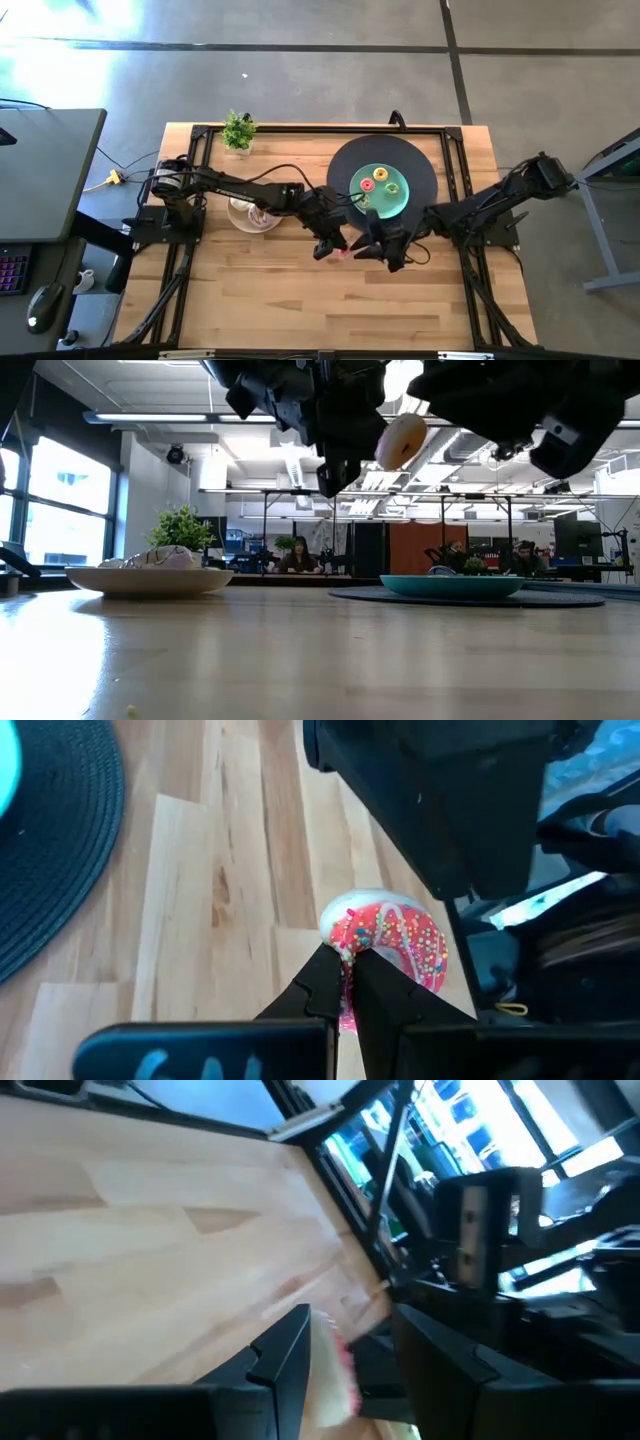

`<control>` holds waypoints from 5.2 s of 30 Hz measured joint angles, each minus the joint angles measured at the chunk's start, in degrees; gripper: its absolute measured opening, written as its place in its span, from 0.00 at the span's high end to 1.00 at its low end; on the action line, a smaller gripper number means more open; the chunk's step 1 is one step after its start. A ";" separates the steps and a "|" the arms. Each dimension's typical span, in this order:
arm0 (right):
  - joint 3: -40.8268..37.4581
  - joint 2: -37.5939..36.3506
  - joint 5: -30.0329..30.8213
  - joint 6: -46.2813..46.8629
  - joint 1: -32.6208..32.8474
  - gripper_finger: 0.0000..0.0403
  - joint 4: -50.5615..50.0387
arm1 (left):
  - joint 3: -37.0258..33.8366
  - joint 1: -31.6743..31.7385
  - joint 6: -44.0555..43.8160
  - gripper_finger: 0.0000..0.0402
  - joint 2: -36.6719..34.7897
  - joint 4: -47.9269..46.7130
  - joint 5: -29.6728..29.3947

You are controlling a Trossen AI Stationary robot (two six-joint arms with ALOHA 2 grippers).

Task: Pick & Place donuts
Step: Put the small pink donut on the blue plate, then return to Home Position

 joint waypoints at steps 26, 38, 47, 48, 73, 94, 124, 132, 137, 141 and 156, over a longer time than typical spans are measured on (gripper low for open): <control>0.01 -0.07 -0.88 3.30 0.49 0.66 -0.65 | -0.11 -0.94 -0.40 0.98 0.00 7.28 2.95; 0.08 -0.11 -1.37 3.43 0.46 0.67 -0.63 | -0.13 -0.92 -0.46 0.98 0.02 8.83 3.66; 0.16 -0.11 -1.04 9.12 0.42 0.89 -2.71 | -0.15 -0.90 1.55 0.97 0.13 8.26 0.41; 0.19 -0.14 -1.06 10.79 0.41 0.92 -3.46 | -0.17 -0.90 2.55 0.97 0.13 8.26 0.26; 0.02 -0.30 59.54 41.67 -2.55 0.94 -29.84 | 0.02 4.22 3.85 0.73 -5.33 -3.34 -12.75; 0.01 1.01 47.40 67.95 -11.87 0.92 -46.22 | -0.09 4.09 1.27 0.72 -8.41 -3.85 -15.62; 0.01 0.57 31.71 59.29 -9.05 0.66 -41.98 | -0.11 4.09 1.03 0.72 -8.41 -3.95 -15.01; 0.01 -4.29 32.19 61.37 -4.05 0.66 -40.25 | -0.15 4.09 1.09 0.72 -9.00 -4.66 -15.05; 4.24 -12.11 32.55 59.67 -0.77 0.67 -47.53 | -0.34 4.09 1.21 0.72 -12.86 -9.15 -14.58; 10.43 -19.81 32.90 62.17 1.17 0.67 -55.51 | -0.16 4.09 1.30 0.72 -19.72 -13.98 -13.55; 3.45 -48.49 35.20 61.97 5.43 0.68 -60.32 | -0.23 3.99 7.75 0.72 -43.09 -43.07 -28.86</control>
